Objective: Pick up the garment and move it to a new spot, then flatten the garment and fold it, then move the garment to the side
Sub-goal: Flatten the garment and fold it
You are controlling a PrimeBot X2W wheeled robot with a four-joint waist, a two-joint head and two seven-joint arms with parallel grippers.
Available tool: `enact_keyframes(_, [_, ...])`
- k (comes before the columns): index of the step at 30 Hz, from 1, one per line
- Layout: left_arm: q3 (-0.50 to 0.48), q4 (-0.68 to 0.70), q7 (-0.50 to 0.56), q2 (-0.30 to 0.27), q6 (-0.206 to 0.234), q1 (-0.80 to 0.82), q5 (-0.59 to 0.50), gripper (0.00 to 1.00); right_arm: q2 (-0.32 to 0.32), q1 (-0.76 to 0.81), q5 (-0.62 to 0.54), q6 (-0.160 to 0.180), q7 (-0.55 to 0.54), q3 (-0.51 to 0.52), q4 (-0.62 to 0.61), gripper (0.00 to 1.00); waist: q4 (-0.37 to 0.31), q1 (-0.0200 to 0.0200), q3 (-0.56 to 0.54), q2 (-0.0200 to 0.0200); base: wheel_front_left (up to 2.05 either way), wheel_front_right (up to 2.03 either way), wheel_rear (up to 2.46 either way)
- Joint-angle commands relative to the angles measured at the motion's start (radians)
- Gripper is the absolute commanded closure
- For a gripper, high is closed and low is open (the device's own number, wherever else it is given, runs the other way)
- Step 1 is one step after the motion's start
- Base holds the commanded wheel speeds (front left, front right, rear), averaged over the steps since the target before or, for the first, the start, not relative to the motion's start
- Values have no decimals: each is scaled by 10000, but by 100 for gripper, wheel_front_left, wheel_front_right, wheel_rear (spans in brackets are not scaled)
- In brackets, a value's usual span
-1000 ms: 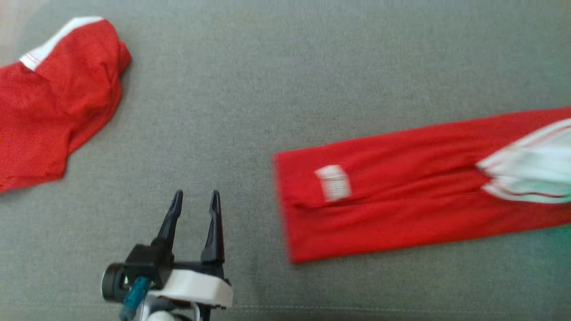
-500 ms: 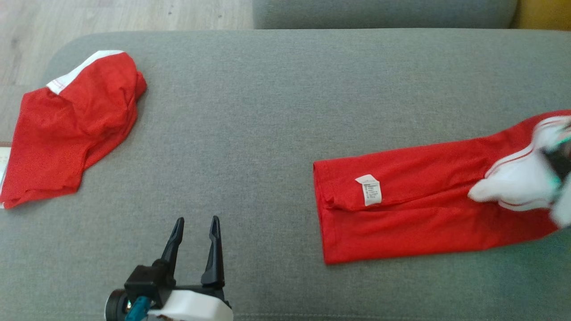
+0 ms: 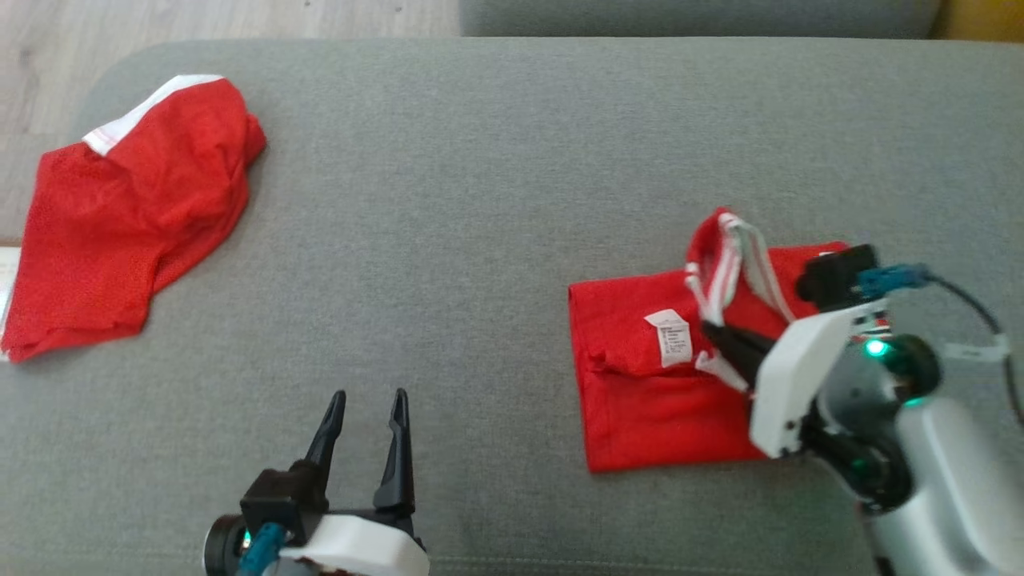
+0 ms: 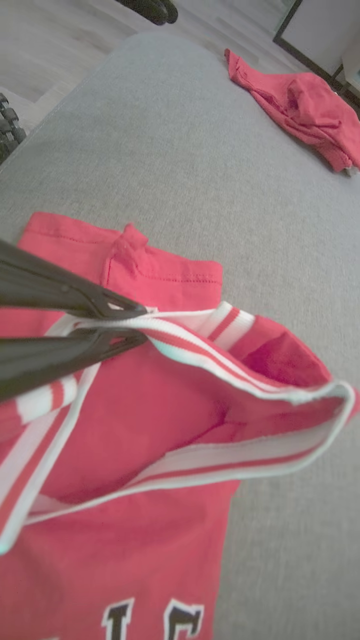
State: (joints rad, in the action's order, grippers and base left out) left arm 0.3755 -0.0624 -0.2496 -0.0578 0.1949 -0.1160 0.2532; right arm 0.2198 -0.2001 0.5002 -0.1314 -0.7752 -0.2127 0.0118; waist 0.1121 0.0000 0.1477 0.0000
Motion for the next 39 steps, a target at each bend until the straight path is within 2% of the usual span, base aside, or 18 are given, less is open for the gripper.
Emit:
enact_keyframes(1, [-270, 260, -122, 75, 71, 417, 109, 0, -172, -457, -90, 7, 177, -393, -194, 100, 118, 0, 3, 0, 0, 0, 0])
enact_keyframes(16, [-128, 78, -122, 75, 164, 364, 234, 0, -1291, -969, -305, 7, 947, -1336, 1098, 100, 300, 0, -66, 0, 0, 0, 0])
enact_keyframes(17, [-126, 64, -122, 75, 158, 375, 233, 0, -1346, -995, -308, 7, 1038, -1356, 1167, 97, 293, 0, -77, 0, 0, 0, 0])
enact_keyframes(18, [-126, 47, -122, 75, 154, 388, 229, 0, -1396, -1011, -311, 7, 1147, -1351, 1236, 75, 287, 0, -89, 0, 0, 0, 0])
enact_keyframes(20, [-133, 24, -122, 75, 151, 402, 227, 0, -1508, -987, -157, 7, 1361, -1283, 1342, 0, 275, 0, -127, 0, 0, 0, 0])
enact_keyframes(25, [-186, -20, -122, 76, 160, 273, 235, 0, -1647, -735, 586, 7, 1667, -1328, 1072, 0, 181, 0, -303, 0, 0, 0, 0])
enact_keyframes(30, [-303, -46, -122, 76, 135, 153, 136, 0, -1683, -423, 699, 7, 2475, -1096, 216, 0, -16, 0, -502, 0, 0, 0, 0])
enact_keyframes(33, [-375, -9, -122, 76, 120, 137, 80, 0, -1621, -245, -214, 7, 3438, -838, -337, 0, -121, 0, -596, 0, 0, 0, 0])
enact_keyframes(39, [-491, 41, -122, 76, 19, 60, -62, 0, -1079, 581, -2204, 7, 5500, 136, -700, 0, -231, 0, -746, 0, 0, 0, 0])
